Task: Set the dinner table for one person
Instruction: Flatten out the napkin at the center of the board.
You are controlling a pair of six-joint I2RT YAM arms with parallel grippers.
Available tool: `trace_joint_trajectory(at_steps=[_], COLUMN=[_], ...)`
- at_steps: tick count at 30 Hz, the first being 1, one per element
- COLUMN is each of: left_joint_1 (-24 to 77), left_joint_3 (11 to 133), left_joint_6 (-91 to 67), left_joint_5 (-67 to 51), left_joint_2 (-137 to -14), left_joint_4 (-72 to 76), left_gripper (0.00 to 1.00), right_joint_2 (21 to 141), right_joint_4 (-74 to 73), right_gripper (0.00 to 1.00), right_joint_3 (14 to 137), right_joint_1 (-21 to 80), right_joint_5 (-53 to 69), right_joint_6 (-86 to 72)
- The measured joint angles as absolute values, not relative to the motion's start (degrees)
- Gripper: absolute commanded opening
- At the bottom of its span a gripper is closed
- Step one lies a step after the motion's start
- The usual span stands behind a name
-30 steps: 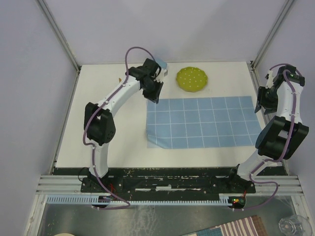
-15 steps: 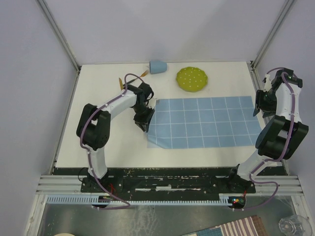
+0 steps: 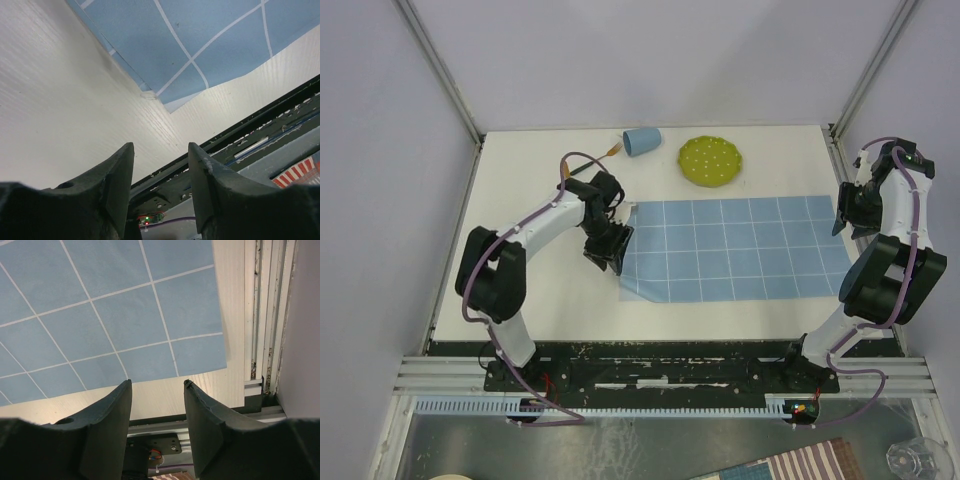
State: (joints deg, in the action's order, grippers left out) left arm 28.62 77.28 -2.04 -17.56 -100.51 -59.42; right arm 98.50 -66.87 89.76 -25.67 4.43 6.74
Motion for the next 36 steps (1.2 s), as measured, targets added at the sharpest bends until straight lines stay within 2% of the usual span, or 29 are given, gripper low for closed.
trace_joint_trajectory(at_steps=[20, 29, 36], left_joint_1=[29.2, 29.4, 29.4], left_joint_3=[87.8, 85.0, 80.0], left_joint_6=[-2.3, -2.3, -2.3], left_joint_5=[-23.1, -22.3, -18.1], left_joint_2=[-119.3, -117.7, -105.7], left_joint_4=[-58.2, -58.4, -58.2], left_gripper=[0.53, 0.53, 0.53], right_joint_2=[98.5, 98.1, 97.9], right_joint_4=[-66.8, -66.8, -66.8], right_gripper=[0.54, 0.54, 0.54], right_joint_3=[89.3, 89.0, 88.0], right_joint_1=[-25.7, -25.7, -25.7], right_joint_5=[3.9, 2.6, 2.8], right_joint_6=[7.0, 8.0, 7.8])
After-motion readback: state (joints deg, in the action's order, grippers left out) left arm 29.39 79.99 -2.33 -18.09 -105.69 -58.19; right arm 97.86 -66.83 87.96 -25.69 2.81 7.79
